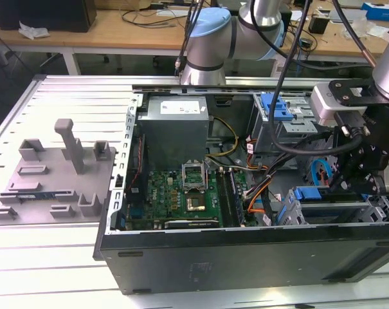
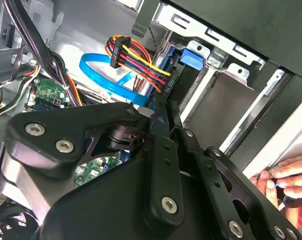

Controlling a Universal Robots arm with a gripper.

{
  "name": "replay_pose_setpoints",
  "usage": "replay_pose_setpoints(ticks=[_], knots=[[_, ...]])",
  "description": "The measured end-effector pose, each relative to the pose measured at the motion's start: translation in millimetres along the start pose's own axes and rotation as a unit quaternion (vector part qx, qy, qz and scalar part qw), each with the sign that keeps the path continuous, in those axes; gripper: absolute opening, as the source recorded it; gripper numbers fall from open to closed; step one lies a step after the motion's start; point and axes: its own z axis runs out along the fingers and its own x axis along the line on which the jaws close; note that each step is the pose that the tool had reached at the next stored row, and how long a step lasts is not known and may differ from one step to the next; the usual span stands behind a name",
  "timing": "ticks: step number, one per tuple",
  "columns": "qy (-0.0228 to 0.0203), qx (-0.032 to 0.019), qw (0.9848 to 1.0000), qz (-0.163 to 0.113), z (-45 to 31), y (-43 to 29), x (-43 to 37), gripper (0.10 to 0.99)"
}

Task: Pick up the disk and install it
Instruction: 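Insert the second disk wire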

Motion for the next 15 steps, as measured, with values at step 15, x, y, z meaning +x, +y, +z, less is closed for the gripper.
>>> replay_pose_setpoints(ticks=[15], knots=[[0.0000, 0.0002, 1.0000, 0.000, -22.4, -1.1, -10.0, 0.235]])
